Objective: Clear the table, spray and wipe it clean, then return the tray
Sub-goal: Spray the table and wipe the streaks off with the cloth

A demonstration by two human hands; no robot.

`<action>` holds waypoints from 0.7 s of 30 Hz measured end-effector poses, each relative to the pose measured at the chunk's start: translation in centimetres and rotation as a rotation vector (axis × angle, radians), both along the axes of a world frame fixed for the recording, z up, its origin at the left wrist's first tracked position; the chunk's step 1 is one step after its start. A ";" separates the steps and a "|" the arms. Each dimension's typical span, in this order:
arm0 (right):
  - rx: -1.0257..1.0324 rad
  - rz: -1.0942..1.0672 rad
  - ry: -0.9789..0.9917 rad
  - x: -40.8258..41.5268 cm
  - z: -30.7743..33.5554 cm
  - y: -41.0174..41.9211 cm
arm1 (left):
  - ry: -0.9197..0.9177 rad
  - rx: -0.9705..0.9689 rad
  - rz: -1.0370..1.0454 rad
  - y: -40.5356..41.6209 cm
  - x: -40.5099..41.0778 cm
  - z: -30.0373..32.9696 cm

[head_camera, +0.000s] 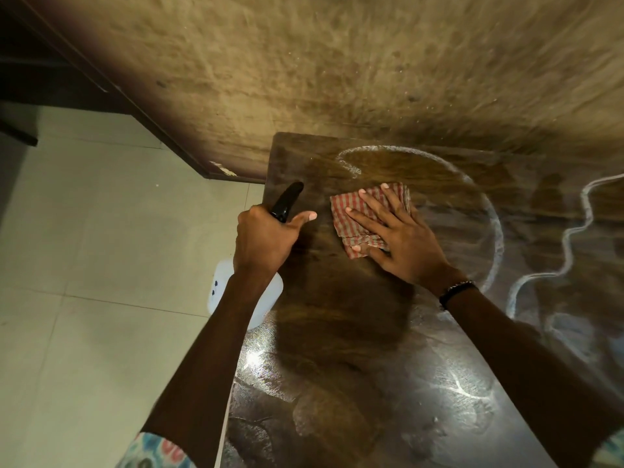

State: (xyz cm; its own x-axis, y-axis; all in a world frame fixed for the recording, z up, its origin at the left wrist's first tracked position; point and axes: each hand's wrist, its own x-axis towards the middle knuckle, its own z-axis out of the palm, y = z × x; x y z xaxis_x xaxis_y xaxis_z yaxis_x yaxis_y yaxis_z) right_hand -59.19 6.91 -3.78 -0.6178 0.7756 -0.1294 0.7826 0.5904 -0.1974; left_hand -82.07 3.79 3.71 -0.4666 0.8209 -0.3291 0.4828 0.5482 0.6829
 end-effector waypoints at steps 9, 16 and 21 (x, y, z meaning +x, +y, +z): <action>-0.001 0.004 0.003 0.2 -0.3 0.0 | -0.022 0.071 0.028 -0.2 0.0 0.6; -0.027 -0.026 0.007 -0.2 -0.4 1.9 | -0.049 0.090 0.041 -0.6 -0.9 0.4; -0.081 -0.181 0.028 -4.8 -0.1 7.0 | -0.065 0.135 0.051 -0.5 -1.8 0.6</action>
State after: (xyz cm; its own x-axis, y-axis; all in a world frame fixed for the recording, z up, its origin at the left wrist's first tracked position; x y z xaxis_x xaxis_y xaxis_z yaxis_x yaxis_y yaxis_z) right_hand -63.97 13.93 -3.93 -0.4736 0.8620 -0.1808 0.8680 0.4219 -0.2620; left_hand -83.89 3.27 4.30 -0.4905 0.8353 -0.2484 0.4088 0.4722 0.7809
